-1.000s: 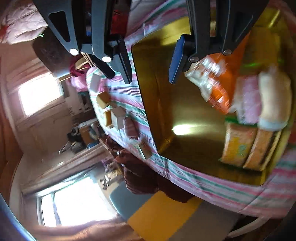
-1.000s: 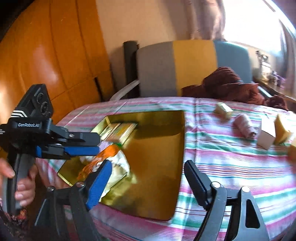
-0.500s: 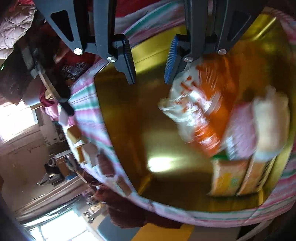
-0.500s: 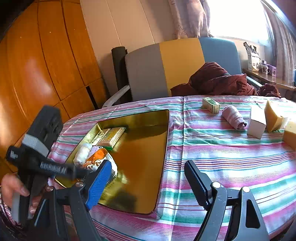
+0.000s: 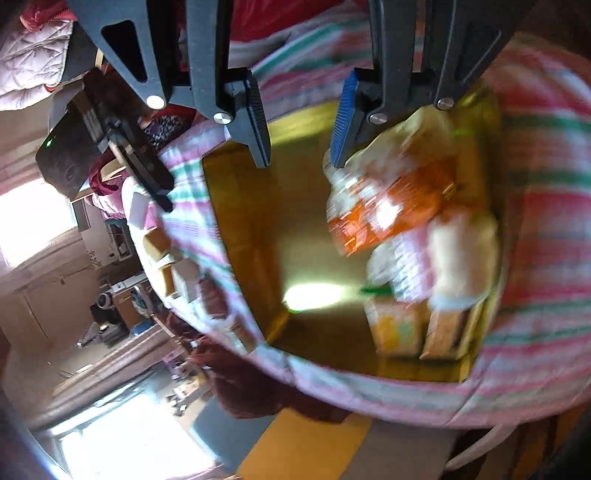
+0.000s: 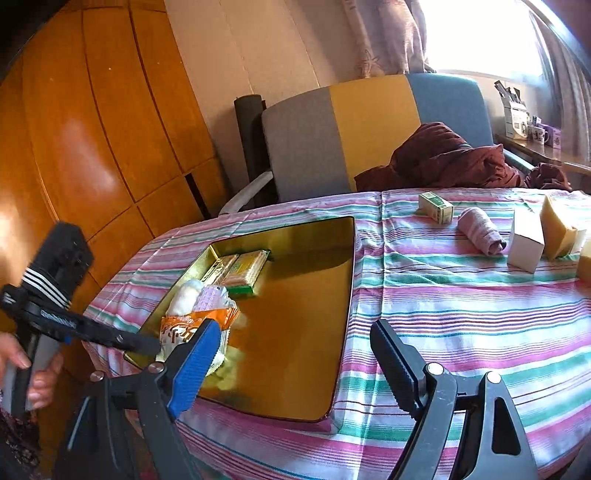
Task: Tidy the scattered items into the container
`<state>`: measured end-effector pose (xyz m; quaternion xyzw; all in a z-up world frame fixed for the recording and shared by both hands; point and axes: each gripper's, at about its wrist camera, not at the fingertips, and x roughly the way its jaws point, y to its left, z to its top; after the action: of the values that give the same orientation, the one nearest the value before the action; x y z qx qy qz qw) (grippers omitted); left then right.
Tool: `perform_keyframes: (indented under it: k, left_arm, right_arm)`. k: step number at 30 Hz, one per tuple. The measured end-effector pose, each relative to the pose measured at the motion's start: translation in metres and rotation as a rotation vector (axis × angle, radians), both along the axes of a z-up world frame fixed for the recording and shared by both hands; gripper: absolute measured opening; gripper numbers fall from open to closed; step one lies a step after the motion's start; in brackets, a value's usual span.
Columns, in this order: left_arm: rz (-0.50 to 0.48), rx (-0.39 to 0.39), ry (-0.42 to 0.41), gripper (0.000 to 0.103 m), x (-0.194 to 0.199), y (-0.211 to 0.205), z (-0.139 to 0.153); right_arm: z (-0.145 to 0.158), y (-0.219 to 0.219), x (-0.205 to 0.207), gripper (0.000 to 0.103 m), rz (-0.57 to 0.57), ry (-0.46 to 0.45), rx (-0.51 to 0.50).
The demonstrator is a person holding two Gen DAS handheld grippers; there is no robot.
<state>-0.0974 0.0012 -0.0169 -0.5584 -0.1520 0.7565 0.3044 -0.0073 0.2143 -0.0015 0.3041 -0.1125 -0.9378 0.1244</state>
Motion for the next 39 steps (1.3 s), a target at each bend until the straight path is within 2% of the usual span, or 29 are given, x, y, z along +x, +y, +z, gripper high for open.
perform_keyframes:
  k: [3, 7, 10, 13, 16, 21, 25, 28, 29, 33, 36, 39]
  left_arm:
    - [-0.039, 0.019, -0.001, 0.033, -0.013, 0.024, -0.008]
    - [-0.054, -0.043, -0.014, 0.033, -0.027, 0.049, -0.027]
    - [-0.023, -0.079, -0.057, 0.033, -0.029, 0.042, -0.041]
    - [0.013, -0.053, -0.097, 0.033, -0.026, 0.023, -0.047]
    - [0.046, -0.075, -0.092, 0.033, -0.020, 0.004, -0.046]
    - [0.046, 0.024, -0.147, 0.033, -0.014, -0.001, -0.043]
    - [-0.023, 0.080, -0.105, 0.034, -0.012, 0.031, -0.029]
    - [-0.069, 0.155, -0.063, 0.041, -0.017, 0.058, -0.018]
    - [-0.073, 0.172, -0.054, 0.046, -0.020, 0.069, -0.015]
    - [-0.106, 0.252, -0.077, 0.053, -0.028, 0.111, -0.010]
    - [-0.136, 0.256, -0.085, 0.053, -0.027, 0.142, -0.009]
    - [-0.166, 0.225, -0.079, 0.053, -0.028, 0.170, -0.008]
  right_arm:
    - [-0.003, 0.003, 0.000, 0.084, -0.015, -0.010, -0.009]
    - [-0.003, 0.009, 0.006, 0.084, -0.033, -0.010, 0.004]
    - [-0.004, 0.016, 0.009, 0.084, -0.051, -0.015, -0.007]
    - [-0.006, 0.021, 0.009, 0.086, -0.062, -0.024, -0.019]
    - [-0.008, 0.021, 0.006, 0.086, -0.053, -0.034, -0.026]
    - [-0.007, 0.018, 0.007, 0.086, -0.029, -0.009, -0.033]
    - [-0.004, 0.025, 0.009, 0.088, -0.044, 0.015, -0.062]
    - [-0.002, 0.035, 0.011, 0.092, -0.079, 0.038, -0.061]
    - [-0.002, 0.038, 0.011, 0.092, -0.093, 0.041, -0.060]
    - [-0.005, 0.059, 0.013, 0.092, -0.162, 0.038, -0.084]
    - [-0.010, 0.075, 0.020, 0.095, -0.211, 0.034, -0.098]
    - [-0.016, 0.093, 0.024, 0.096, -0.268, 0.018, -0.085]
